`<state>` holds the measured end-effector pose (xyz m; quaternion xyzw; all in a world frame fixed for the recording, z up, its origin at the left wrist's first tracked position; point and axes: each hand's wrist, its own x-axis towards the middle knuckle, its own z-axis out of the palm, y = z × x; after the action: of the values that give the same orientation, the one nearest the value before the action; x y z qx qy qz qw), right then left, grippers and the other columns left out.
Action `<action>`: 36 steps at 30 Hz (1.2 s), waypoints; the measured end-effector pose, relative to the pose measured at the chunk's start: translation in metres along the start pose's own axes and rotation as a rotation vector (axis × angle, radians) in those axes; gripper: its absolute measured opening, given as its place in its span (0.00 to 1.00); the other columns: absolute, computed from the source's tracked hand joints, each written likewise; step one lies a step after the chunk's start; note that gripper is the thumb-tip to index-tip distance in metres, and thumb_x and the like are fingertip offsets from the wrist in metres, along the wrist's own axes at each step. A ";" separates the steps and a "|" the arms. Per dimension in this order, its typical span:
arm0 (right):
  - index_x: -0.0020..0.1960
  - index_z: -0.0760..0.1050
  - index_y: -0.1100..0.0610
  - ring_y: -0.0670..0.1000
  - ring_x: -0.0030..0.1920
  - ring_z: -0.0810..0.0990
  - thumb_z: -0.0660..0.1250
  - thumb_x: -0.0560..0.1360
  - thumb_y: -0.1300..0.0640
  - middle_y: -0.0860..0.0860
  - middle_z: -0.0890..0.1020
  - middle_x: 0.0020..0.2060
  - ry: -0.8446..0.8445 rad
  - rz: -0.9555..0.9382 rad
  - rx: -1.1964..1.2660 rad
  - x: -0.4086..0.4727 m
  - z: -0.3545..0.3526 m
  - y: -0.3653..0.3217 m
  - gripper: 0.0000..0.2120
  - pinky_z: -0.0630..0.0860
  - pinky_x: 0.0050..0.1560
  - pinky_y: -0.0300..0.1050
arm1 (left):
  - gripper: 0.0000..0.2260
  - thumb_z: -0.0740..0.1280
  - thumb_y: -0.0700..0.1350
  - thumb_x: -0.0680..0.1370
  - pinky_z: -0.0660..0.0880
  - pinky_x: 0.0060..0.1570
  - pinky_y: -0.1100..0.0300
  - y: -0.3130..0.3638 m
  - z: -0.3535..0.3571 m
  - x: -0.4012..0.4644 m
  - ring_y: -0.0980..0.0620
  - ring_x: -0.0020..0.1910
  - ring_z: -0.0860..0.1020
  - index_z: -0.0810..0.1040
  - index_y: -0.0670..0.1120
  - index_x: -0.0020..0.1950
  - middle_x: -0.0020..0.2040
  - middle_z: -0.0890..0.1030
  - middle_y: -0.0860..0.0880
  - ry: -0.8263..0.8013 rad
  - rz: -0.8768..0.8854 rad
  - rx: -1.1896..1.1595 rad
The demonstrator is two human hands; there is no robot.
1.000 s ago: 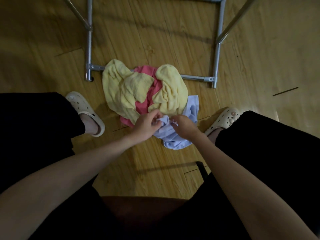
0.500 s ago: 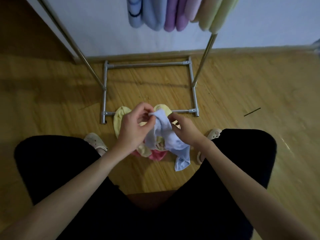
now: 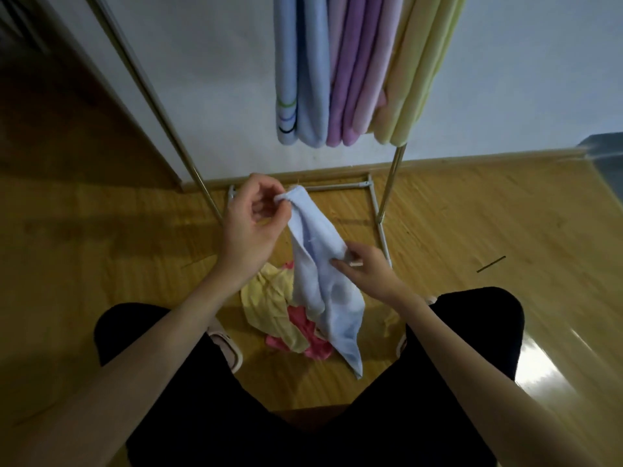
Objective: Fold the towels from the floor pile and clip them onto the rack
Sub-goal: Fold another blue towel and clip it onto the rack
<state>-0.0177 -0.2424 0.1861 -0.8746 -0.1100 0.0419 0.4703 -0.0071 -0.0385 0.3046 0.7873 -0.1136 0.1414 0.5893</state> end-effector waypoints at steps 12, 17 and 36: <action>0.46 0.74 0.56 0.50 0.42 0.75 0.70 0.73 0.59 0.49 0.77 0.40 0.229 -0.051 -0.129 0.015 -0.007 -0.018 0.05 0.75 0.44 0.49 | 0.07 0.67 0.31 0.74 0.74 0.40 0.69 0.034 -0.024 0.011 0.62 0.39 0.76 0.72 0.41 0.47 0.41 0.76 0.51 -0.047 0.008 0.038; 0.50 0.74 0.54 0.46 0.40 0.76 0.64 0.70 0.57 0.46 0.77 0.40 0.073 -0.262 0.002 0.004 -0.001 -0.046 0.09 0.75 0.37 0.46 | 0.07 0.67 0.31 0.74 0.74 0.39 0.71 0.044 -0.028 0.026 0.64 0.38 0.76 0.72 0.40 0.48 0.40 0.76 0.53 -0.031 0.042 0.052; 0.40 0.68 0.61 0.44 0.31 0.67 0.61 0.80 0.54 0.51 0.68 0.30 0.024 -0.194 0.030 0.026 -0.037 -0.084 0.15 0.64 0.33 0.36 | 0.08 0.61 0.38 0.78 0.75 0.31 0.53 -0.009 -0.083 0.043 0.45 0.35 0.77 0.77 0.46 0.53 0.42 0.80 0.44 0.031 -0.168 0.554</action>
<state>0.0013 -0.2216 0.2774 -0.8530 -0.1880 -0.0125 0.4866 0.0290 0.0429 0.3335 0.9226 0.0039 0.1299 0.3632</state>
